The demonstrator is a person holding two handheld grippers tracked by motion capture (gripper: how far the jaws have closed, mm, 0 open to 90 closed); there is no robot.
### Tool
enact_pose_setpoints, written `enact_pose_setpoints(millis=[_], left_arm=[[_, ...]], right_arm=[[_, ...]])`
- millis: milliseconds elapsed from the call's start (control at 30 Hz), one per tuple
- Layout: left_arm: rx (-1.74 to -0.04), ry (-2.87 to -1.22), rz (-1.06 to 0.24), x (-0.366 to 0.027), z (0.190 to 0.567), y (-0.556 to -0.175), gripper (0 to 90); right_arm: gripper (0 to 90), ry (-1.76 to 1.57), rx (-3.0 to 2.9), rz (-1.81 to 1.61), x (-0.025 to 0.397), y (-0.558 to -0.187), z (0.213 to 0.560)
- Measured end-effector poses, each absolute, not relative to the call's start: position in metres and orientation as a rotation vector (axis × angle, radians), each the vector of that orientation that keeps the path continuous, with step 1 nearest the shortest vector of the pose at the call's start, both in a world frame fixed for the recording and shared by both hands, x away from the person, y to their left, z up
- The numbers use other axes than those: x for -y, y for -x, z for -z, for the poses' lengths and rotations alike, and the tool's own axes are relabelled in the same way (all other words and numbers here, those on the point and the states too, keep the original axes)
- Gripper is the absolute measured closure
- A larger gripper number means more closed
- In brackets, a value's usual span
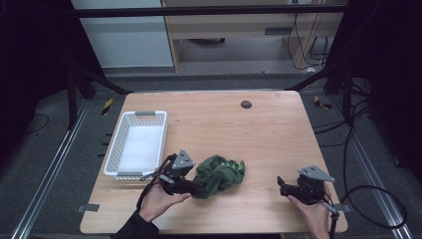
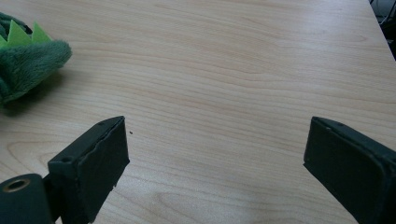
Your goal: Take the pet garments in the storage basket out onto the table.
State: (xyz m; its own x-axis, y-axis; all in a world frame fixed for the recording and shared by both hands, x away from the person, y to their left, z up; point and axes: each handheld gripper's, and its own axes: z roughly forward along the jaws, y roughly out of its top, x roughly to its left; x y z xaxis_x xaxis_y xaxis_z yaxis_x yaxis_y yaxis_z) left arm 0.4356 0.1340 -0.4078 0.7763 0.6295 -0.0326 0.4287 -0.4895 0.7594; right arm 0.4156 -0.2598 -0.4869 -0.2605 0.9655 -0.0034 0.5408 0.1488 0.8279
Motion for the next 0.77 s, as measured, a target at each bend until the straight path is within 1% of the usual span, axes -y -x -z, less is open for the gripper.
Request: enact_pose_setpoints(millis=[500,767], left_arm=[[-0.894,-2.033,-0.430,-0.178,0.429,-0.414,27.1],[-0.945,-2.007,-0.429,-0.197,0.443,-0.405,27.9]], right_arm=[[6.3,-1.428,-1.880,-0.995,0.259,-0.415,0.487],[6.0,-1.427,-1.885,-1.011,0.259,-0.413,0.486]])
